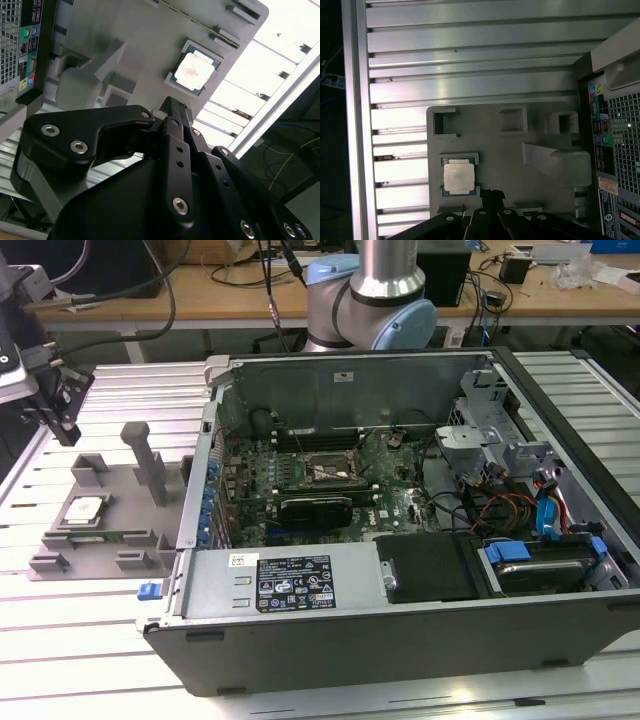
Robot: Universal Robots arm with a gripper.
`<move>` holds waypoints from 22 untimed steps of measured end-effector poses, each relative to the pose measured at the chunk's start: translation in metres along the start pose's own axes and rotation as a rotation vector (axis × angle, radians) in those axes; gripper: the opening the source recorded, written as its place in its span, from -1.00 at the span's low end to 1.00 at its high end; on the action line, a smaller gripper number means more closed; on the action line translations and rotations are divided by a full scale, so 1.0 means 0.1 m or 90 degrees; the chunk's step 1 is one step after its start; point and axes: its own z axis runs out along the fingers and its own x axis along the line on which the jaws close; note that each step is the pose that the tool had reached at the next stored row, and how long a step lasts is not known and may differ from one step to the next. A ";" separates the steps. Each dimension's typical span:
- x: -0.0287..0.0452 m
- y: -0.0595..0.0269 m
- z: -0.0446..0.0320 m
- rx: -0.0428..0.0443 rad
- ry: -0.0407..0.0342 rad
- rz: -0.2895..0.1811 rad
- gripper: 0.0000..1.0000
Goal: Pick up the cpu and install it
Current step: 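Pick up the cpu and move it towards the insertion slot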
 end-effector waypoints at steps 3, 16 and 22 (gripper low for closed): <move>0.056 -0.004 -0.001 0.0000 0.0000 0.000 -0.79; 0.251 -0.021 0.032 0.0000 0.0000 0.000 -0.79; 0.293 -0.028 0.129 0.0000 0.0000 0.000 -0.79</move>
